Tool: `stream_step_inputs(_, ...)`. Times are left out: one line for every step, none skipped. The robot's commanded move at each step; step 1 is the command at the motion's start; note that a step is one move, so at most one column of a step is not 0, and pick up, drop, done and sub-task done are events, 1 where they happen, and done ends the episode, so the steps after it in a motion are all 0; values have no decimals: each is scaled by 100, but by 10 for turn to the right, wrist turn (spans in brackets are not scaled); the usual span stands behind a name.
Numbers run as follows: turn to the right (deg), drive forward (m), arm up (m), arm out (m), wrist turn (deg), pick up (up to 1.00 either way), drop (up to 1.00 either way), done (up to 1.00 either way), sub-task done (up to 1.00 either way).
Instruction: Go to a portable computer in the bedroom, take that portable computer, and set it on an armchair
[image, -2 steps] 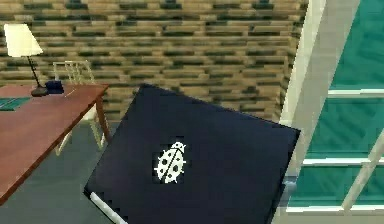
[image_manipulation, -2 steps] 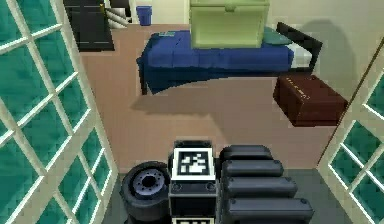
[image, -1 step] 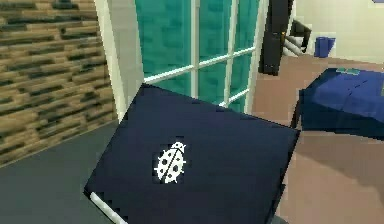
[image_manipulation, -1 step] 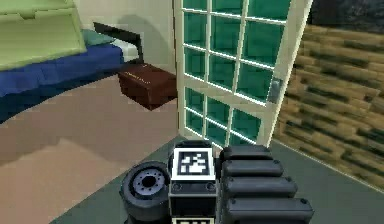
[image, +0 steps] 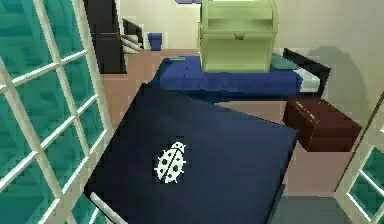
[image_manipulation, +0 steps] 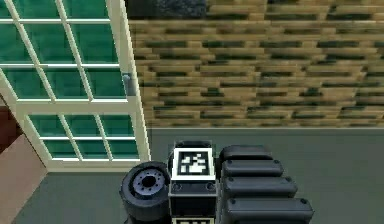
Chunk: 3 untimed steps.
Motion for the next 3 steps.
stream_step_inputs(0,100,0,0,0,0,0,0,0)
stream_step_inputs(0,35,0,0,0,0,0,0,0)
stream_step_inputs(-450,0,0,0,0,0,0,0,0)
